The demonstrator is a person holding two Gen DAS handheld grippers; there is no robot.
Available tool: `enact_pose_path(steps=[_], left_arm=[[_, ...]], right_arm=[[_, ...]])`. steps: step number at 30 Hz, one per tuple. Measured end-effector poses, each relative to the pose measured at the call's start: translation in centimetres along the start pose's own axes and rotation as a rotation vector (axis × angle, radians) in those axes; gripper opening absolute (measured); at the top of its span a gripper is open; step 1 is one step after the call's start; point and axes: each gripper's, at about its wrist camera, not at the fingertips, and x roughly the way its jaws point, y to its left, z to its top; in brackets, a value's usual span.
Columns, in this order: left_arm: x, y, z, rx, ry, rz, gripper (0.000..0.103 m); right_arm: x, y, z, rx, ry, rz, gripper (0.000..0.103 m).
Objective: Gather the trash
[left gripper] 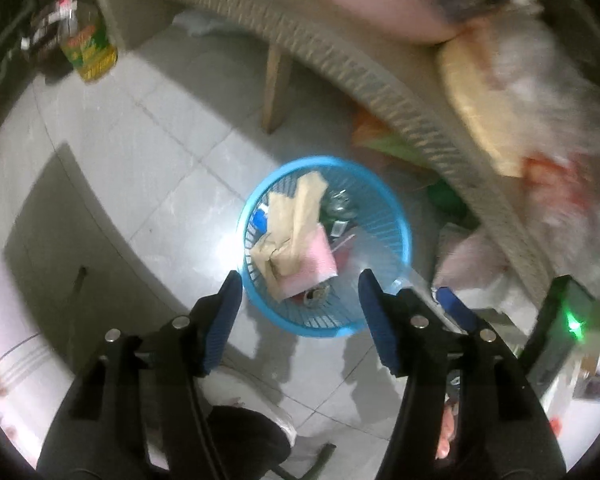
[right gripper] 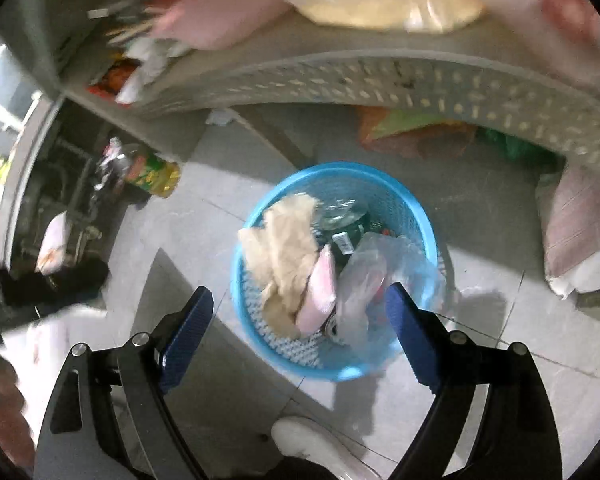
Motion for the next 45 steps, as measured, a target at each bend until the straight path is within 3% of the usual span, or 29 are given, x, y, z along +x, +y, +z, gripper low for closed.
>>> enact_pose_path(steps=[4, 8, 15, 22, 25, 32, 38, 45], left_arm=[[-8.6, -0.5, -4.9, 0.105, -0.176, 0.011, 0.071], [-16.3, 0.1, -11.2, 0.121, -0.352, 0.017, 0.087], [-23.4, 2.3, -22.5, -0.065, -0.561, 0.062, 0.095], [-25.2, 4.6, -29.2, -0.264, -0.651, 0.178, 0.094], [-24.8, 4.9, -31.1, -0.288, -0.659, 0.302, 0.095], [-23.4, 6.3, -34.3, -0.355, -0.576, 0.435, 0.094], [-23.4, 7.1, -36.0, -0.477, -0.555, 0.442, 0.094], [-23.1, 7.4, -36.3, -0.51, -0.52, 0.491, 0.095]], right_arm=[[-6.2, 2.7, -2.8, -0.14, -0.093, 0.009, 0.085], [-13.0, 5.7, -5.8, -0.328, -0.205, -0.008, 0.091], [-22.0, 11.5, -11.3, -0.603, -0.388, -0.05, 0.096], [-26.0, 15.8, -16.5, -0.736, -0.397, -0.039, 0.097], [-26.5, 16.5, -18.4, -0.754, -0.403, -0.054, 0.097], [-25.6, 17.3, -21.4, -0.774, -0.351, -0.133, 0.097], [-25.2, 16.9, -21.1, -0.721, -0.326, -0.156, 0.097], [-24.9, 15.9, -20.2, -0.682, -0.32, -0.197, 0.097]])
